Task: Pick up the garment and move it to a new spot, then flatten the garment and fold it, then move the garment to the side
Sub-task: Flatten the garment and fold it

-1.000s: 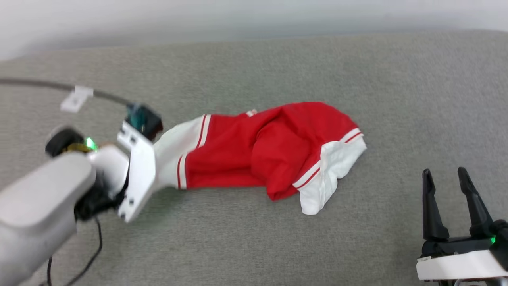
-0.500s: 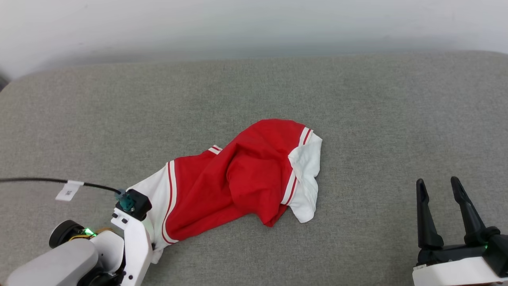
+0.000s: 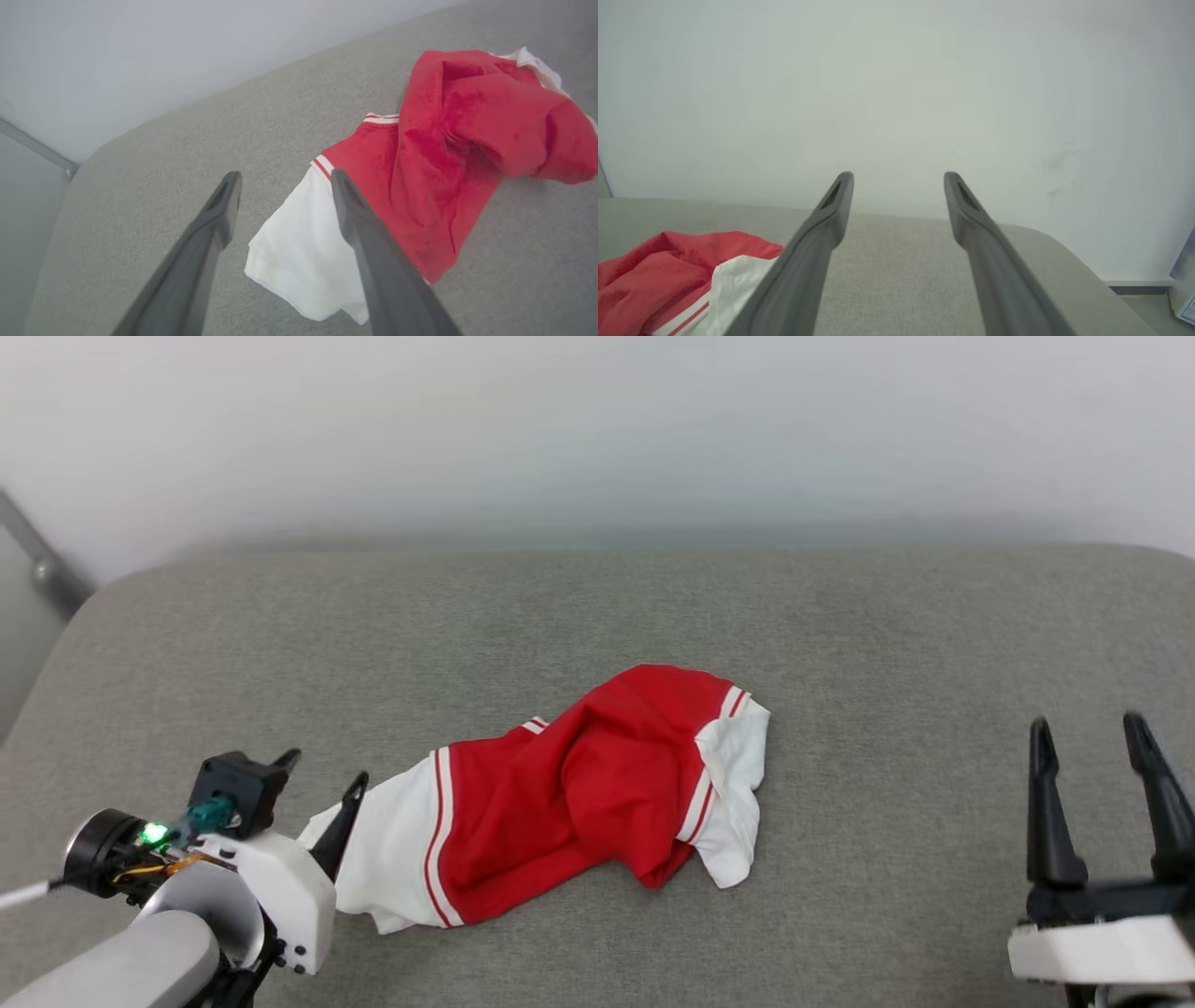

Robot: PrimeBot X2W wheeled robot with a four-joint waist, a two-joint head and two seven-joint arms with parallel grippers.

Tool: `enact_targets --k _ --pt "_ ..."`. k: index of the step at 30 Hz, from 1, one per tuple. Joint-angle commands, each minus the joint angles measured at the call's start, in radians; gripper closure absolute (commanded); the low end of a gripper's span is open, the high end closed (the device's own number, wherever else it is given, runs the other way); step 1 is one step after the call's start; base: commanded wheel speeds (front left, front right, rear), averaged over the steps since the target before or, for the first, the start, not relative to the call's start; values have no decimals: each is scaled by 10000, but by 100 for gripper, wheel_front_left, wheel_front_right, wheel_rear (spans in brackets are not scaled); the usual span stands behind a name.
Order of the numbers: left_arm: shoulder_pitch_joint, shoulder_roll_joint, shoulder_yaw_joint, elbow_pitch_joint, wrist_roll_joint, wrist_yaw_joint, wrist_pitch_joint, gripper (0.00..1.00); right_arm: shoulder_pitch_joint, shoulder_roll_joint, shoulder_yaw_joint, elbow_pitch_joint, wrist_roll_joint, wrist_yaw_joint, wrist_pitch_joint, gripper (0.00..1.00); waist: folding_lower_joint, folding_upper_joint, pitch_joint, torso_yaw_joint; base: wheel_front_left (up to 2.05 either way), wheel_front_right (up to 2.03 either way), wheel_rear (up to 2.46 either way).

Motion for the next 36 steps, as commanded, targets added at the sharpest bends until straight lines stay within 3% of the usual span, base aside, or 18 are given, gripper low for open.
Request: enact_targets --k 1,3,9,12,15,22,24,26,27,28,31,36 --pt "271 -25 251 -289 147 508 -628 0 -447 19 61 -261 -449 -7 -23 0 2 0 -113 177 0 0 0" --pt "551 -96 545 -567 214 1108 -1342 0 -794 -45 94 -365 -767 -7 -22 0 2 0 -118 239 0 0 0" --pt "1710 -466 1682 -1335 717 2643 -2068 0 -2158 -1437 1090 154 -962 -7 -20 0 2 0 -48 319 0 0 0" --pt "2334 -892 2604 -1872 1520 3234 -2085 0 -2939 -2273 1809 921 -670 -7 -20 0 2 0 55 373 0 0 0" --pt "3121 -1436 3436 -2284 2283 3501 -2080 0 -3810 -3041 2907 1656 -151 -7 462 0 2 0 173 456 0 0 0" --pt "4462 -2935 5226 -2542 3826 3286 -2082 0 -6093 -4954 6231 2318 2418 -7 3811 0 2 0 657 684 0 0 0" --pt "4575 -3138 5443 -2526 4013 3198 -2083 0 -6433 -5222 6704 2367 2849 -7 4343 0 2 0 749 731 0 0 0" --pt "4854 -3756 5952 -2401 4509 2814 -2082 0 -7543 -6111 8531 2402 4040 -8 5814 0 2 0 1042 909 0 0 0" --pt "4854 -3756 5952 -2401 4509 2814 -2082 0 -7543 -6111 8531 2402 4040 -8 5814 0 2 0 1042 909 0 0 0" --pt "4939 -4123 6246 -2267 4798 2496 -2083 0 -8407 -6451 9566 2434 4996 -7 6753 0 2 0 1280 1035 0 0 0" --pt "4963 -4651 6626 -2095 5210 2038 -2075 0 -9677 -6855 10870 2589 5971 -8 8075 0 2 0 1676 1226 0 0 0" --pt "4680 -5497 7186 -1873 5892 1318 -2074 0 -11435 -6842 12530 2977 7270 -7 10142 0 2 0 2368 1583 0 0 0"
